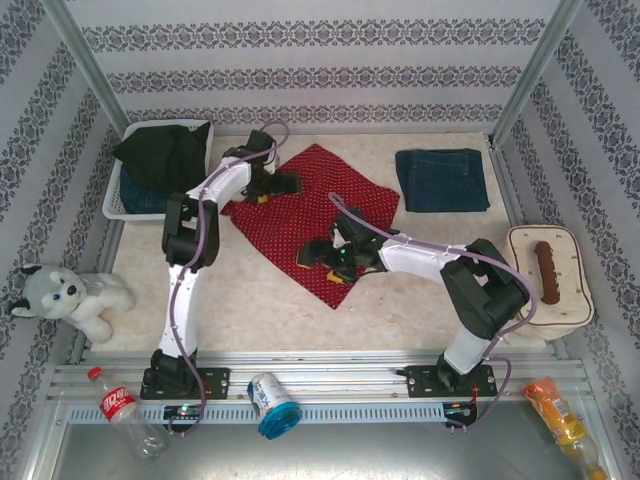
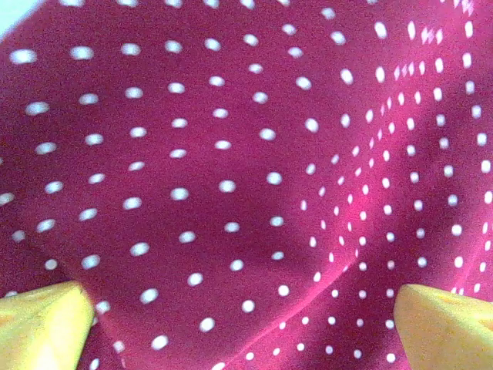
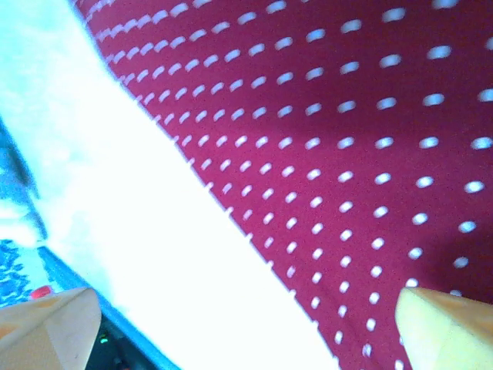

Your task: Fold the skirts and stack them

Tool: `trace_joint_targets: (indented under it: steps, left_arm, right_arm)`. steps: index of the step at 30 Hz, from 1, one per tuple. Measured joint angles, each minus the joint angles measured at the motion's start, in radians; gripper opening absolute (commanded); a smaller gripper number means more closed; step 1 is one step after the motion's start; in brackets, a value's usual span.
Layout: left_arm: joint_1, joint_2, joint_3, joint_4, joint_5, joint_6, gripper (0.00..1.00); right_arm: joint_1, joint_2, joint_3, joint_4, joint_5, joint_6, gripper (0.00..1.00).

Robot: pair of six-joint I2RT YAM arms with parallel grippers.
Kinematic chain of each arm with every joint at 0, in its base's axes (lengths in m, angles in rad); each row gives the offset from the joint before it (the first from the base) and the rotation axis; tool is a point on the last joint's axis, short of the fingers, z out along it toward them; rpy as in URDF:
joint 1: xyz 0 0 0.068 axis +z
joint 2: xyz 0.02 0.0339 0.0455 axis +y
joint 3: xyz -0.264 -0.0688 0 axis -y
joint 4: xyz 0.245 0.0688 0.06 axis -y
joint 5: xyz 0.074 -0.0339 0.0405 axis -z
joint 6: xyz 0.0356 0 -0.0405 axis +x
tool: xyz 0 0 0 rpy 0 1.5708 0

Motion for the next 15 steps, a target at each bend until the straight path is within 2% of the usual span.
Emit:
trace_joint_targets:
  steps: [3,6,9,11,15]
  left_arm:
    - [-0.032,0.071,0.190,-0.063,-0.018,0.030,1.00]
    - [-0.069,0.047,0.240,-0.111,-0.024,0.043,1.00]
    - [-0.094,-0.053,0.134,-0.112,-0.029,0.042,1.00]
    - [-0.100,-0.164,-0.019,-0.092,-0.041,0.035,1.00]
    - [-0.081,-0.248,-0.167,-0.034,-0.059,0.002,1.00]
  right_arm:
    - [-0.067,-0.072,0.047,-0.042,0.060,-0.029,0.98]
    - [-0.207,-0.094,0.138,-0.108,0.104,-0.131,0.98]
    - [-0.332,-0.035,0.237,-0.166,0.119,-0.243,0.98]
    - [-0.404,0.051,0.321,-0.211,0.108,-0.322,0.98]
    - [-0.459,0.238,0.476,-0.315,0.084,-0.438,0.98]
